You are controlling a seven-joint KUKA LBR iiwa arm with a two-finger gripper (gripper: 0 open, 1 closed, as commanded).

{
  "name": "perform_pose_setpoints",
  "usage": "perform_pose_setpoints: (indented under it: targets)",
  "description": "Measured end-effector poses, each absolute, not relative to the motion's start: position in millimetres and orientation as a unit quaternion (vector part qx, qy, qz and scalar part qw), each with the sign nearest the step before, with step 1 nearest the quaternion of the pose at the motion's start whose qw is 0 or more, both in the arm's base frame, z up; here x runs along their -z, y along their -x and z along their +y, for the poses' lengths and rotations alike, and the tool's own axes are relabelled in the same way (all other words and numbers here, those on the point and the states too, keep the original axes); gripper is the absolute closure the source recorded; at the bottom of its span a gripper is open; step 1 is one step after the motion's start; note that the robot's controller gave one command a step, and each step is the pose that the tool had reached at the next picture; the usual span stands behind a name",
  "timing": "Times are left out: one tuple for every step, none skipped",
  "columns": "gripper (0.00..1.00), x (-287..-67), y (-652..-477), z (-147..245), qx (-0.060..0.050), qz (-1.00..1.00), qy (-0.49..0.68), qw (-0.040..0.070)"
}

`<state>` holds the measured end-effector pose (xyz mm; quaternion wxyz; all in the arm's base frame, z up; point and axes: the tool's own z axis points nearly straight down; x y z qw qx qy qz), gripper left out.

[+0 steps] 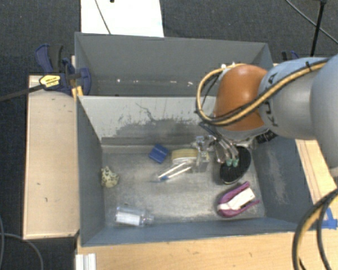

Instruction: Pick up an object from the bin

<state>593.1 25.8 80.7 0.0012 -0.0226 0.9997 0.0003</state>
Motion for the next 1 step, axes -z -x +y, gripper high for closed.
perform_pose_setpoints:
  targets:
    - [1.0, -229.8, -564.9, 39.0, 0.0, 0.999, 0.036, 0.005]
